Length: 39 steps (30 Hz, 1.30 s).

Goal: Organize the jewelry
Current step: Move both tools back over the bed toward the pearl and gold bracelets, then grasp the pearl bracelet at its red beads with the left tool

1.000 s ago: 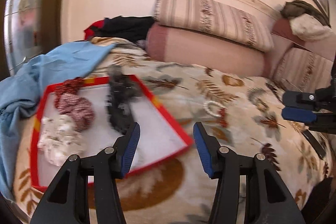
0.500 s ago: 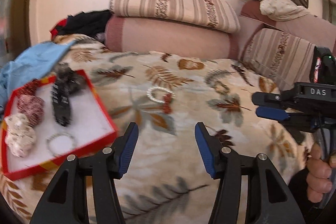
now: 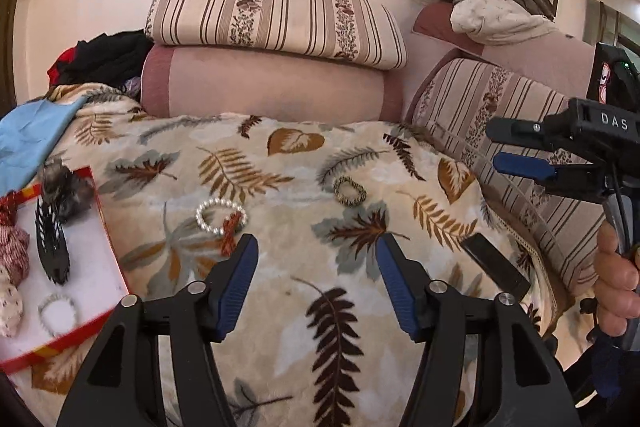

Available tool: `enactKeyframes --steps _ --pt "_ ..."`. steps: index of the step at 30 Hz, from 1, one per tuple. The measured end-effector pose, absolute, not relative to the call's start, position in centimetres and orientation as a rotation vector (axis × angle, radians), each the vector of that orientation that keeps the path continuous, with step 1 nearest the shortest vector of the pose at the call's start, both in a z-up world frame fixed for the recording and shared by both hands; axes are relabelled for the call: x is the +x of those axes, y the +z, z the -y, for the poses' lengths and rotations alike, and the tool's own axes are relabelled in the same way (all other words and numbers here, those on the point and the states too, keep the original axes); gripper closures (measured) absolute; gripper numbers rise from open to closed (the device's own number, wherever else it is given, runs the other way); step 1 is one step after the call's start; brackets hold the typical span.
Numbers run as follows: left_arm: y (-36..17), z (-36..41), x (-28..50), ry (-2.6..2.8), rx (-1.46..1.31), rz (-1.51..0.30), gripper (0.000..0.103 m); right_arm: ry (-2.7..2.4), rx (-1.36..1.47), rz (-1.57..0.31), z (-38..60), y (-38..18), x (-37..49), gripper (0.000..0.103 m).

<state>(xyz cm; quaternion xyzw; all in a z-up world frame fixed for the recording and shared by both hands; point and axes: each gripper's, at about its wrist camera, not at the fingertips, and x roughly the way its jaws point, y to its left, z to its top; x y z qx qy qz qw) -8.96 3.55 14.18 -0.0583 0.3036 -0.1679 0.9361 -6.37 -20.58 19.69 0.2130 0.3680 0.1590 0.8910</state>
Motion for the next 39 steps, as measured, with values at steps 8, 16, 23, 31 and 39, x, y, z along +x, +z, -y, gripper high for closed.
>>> enactKeyframes --steps 8,16,23,31,39 --pt "13.8 -7.1 -6.3 -0.245 -0.119 -0.614 0.039 0.372 0.557 -0.829 17.7 14.8 -3.7 0.045" --pt "11.7 -10.2 -0.8 -0.183 -0.189 -0.638 0.039 0.354 0.576 -0.868 15.3 11.6 -1.4 0.045" --pt "9.2 -11.8 1.0 -0.178 -0.168 -0.665 0.039 0.311 0.566 -0.911 14.6 9.2 1.2 0.045" --pt "9.0 -14.0 1.7 -0.165 -0.214 -0.654 0.039 0.299 0.561 -0.911 13.1 7.7 3.2 0.045" --pt "7.3 -17.3 3.7 -0.104 -0.340 -0.717 0.039 0.288 0.590 -0.923 14.3 5.3 5.4 0.045"
